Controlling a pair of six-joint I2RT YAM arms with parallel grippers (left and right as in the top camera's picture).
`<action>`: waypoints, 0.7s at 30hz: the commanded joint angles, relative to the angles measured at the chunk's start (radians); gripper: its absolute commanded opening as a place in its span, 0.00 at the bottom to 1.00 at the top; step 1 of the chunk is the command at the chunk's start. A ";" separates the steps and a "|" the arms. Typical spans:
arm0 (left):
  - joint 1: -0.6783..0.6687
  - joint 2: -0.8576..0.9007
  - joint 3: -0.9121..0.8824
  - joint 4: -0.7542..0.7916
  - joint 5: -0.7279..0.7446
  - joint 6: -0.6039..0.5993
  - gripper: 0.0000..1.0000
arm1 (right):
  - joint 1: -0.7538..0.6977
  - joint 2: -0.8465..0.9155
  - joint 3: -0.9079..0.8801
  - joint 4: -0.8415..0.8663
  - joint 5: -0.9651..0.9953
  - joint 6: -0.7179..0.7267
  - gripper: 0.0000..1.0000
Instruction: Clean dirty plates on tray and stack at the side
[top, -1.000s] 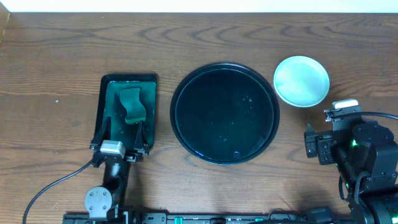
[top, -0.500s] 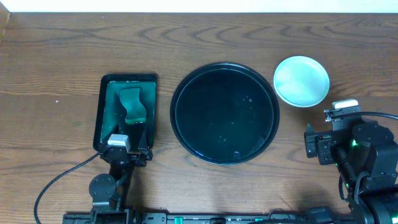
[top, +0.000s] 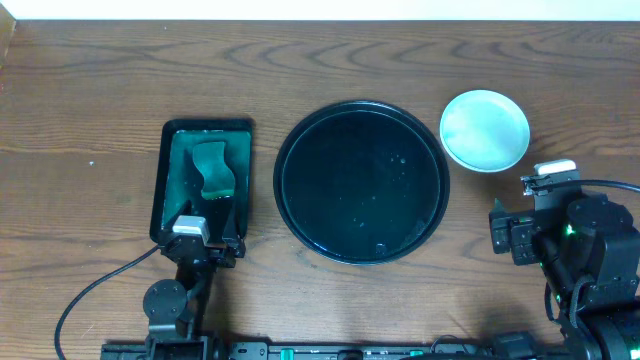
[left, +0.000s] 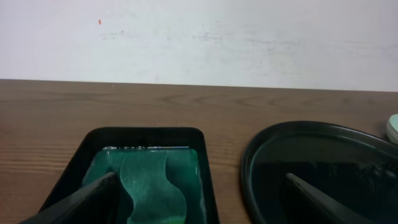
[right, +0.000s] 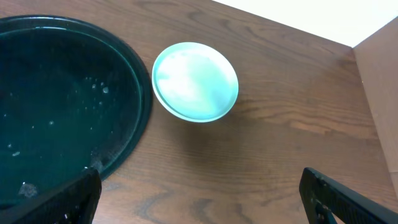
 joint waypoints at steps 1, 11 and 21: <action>-0.002 -0.010 -0.008 -0.048 0.021 -0.014 0.82 | 0.007 0.001 0.013 -0.002 -0.001 -0.008 0.99; -0.002 -0.010 -0.008 -0.048 0.014 -0.037 0.82 | 0.007 0.001 0.013 -0.002 -0.001 -0.008 0.99; -0.002 -0.008 -0.008 -0.048 0.014 -0.047 0.82 | 0.007 0.001 0.013 -0.002 -0.001 -0.008 0.99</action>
